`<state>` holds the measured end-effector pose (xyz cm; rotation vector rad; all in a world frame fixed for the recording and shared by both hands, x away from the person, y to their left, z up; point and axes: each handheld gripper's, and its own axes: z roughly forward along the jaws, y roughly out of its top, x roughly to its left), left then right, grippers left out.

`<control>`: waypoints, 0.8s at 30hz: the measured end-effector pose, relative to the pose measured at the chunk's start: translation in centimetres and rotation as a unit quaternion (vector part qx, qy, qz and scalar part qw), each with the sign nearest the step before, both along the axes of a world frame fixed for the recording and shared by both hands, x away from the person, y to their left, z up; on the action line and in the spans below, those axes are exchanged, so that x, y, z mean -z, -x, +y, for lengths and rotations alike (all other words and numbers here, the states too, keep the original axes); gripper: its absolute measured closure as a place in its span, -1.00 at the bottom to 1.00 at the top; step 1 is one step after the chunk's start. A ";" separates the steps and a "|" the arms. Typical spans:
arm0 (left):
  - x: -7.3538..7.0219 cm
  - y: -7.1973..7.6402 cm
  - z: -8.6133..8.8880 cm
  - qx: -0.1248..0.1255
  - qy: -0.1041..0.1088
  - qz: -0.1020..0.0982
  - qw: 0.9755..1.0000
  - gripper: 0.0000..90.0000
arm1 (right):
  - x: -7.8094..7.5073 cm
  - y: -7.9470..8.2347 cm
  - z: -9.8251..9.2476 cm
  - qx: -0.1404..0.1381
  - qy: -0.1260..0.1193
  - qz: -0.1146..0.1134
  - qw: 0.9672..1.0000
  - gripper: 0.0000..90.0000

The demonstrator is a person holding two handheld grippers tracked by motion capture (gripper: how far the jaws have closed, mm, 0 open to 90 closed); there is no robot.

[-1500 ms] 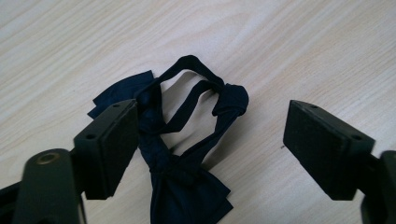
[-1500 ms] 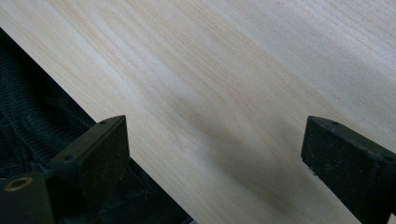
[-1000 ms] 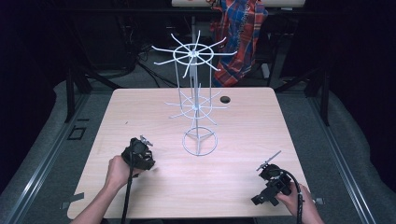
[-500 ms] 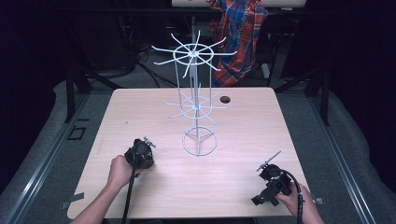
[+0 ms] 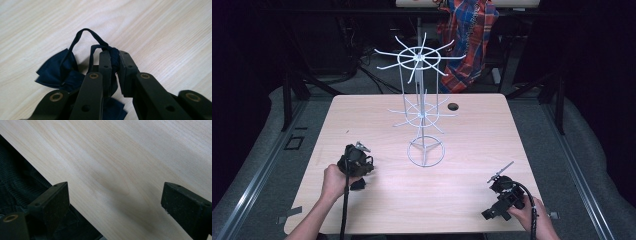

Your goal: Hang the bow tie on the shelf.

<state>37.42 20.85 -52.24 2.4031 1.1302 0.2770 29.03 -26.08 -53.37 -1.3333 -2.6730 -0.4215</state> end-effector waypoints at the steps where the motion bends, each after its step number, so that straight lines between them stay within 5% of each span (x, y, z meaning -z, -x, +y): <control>1: -0.3 0.1 0.2 -0.003 0.007 -0.003 1.000 0.84 | 0.0 -0.1 -0.1 -0.005 0.004 0.002 1.000 -0.83; 8: -1.9 0.8 1.5 -0.018 0.054 -0.029 0.998 0.85 | 0.0 -0.1 -0.1 -0.006 0.004 0.002 1.000 -0.83; 11: -2.6 1.0 1.9 -0.024 0.073 -0.037 0.996 0.85 | 0.3 0.2 0.1 0.016 -0.012 -0.007 1.000 -0.83; 12: -2.8 1.1 2.1 -0.025 0.079 -0.039 0.996 0.85 | 0.0 0.0 0.0 -0.003 0.004 0.000 1.000 -0.83; 17: -3.9 1.7 2.6 -0.032 0.110 -0.055 0.992 0.85 | 0.0 -0.1 -0.1 -0.004 0.003 0.001 1.000 -0.83; 24: -5.0 2.0 3.1 -0.031 0.130 -0.063 0.989 0.85 | 0.0 -0.1 -0.2 0.001 -0.009 0.002 1.000 -0.83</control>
